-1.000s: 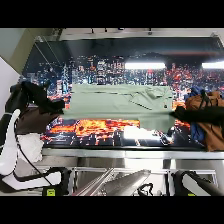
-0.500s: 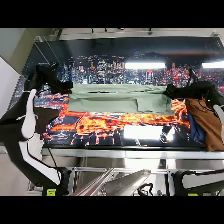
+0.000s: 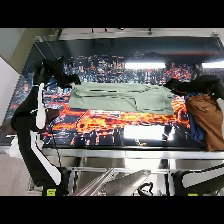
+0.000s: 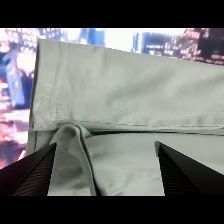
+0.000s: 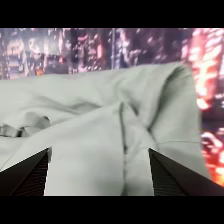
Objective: Fold the shirts.
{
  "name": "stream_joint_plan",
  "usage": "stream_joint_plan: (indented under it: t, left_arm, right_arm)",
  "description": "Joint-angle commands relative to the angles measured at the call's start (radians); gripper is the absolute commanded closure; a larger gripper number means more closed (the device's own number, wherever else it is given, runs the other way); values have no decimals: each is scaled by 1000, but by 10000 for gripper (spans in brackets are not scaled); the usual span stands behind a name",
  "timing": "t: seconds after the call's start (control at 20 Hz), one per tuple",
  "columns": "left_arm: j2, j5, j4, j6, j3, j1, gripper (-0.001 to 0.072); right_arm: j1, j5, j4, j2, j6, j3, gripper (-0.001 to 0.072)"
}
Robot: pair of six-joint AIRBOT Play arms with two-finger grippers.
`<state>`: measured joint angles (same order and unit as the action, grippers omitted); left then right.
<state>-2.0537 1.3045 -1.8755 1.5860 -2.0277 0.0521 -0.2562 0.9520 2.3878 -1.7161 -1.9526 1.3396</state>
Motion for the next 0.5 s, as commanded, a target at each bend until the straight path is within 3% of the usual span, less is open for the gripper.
stream_joint_plan:
  t: [0.0, 0.15, 0.45]
  left_arm:
    - [43, 31, -13, -2, -34, -2, 8]
    - [132, -30, -10, -2, 43, 9, 8]
    - [215, -4, -55, -2, 47, 6, 9]
  right_arm:
    - [-113, 167, -29, -10, 42, 50, -1]
    - [-164, 230, 10, -84, 41, 50, -1]
    - [-119, 151, 61, -203, -12, 51, -1]
